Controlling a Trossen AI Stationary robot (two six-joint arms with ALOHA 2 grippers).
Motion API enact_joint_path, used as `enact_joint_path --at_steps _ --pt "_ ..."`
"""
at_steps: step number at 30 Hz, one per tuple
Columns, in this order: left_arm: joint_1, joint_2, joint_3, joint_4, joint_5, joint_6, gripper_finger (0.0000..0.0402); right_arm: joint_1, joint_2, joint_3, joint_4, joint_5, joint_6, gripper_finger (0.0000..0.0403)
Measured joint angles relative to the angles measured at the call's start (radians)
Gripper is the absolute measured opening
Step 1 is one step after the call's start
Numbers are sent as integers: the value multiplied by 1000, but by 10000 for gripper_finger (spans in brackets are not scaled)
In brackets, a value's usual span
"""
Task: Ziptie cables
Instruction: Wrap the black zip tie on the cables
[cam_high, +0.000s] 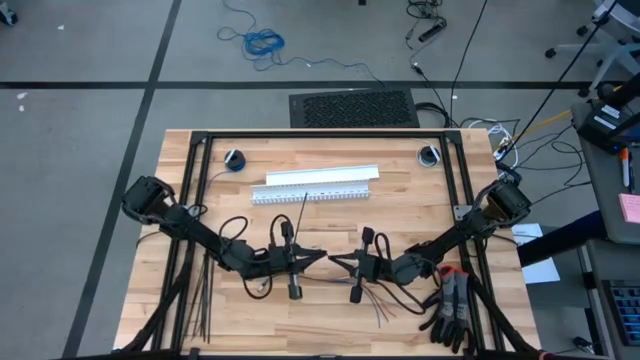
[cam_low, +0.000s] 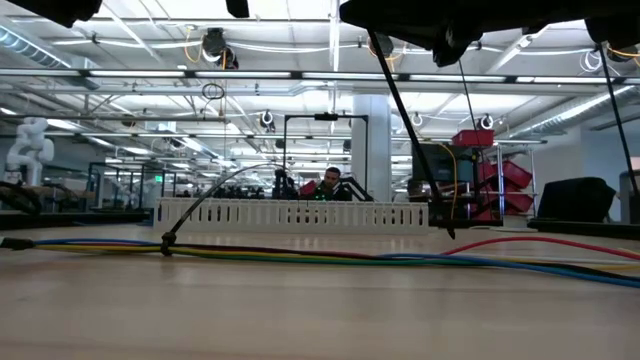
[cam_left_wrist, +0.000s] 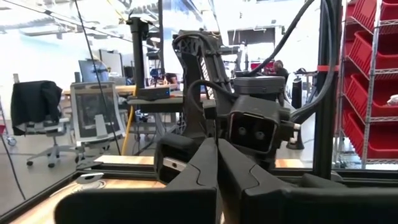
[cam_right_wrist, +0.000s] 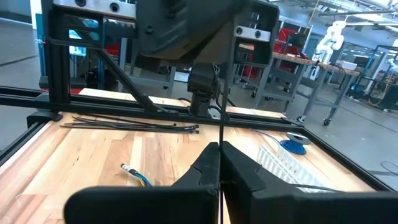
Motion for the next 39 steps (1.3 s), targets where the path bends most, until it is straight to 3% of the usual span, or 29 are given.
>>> enact_joint_path --at_steps 8,15,20,26,30,36,39 --pt "14 -6 -1 -11 161 42 1 10 -1 2 -5 -2 46 0" --pt "44 -8 -1 -41 154 -61 0 21 0 1 -28 3 58 2" --pt "40 -17 -1 -46 77 -53 0 22 0 1 -71 1 90 35" --pt "15 -59 0 -165 -64 -63 0 40 -6 0 -112 -16 123 111" --pt "1 -66 1 -247 -141 -111 0 103 -41 0 -106 -38 25 150" --pt "13 -65 1 -340 -176 -167 0 226 -139 0 -32 -45 -163 160" --pt "22 -65 1 -351 -172 -146 0 270 -201 0 -34 27 -214 155"
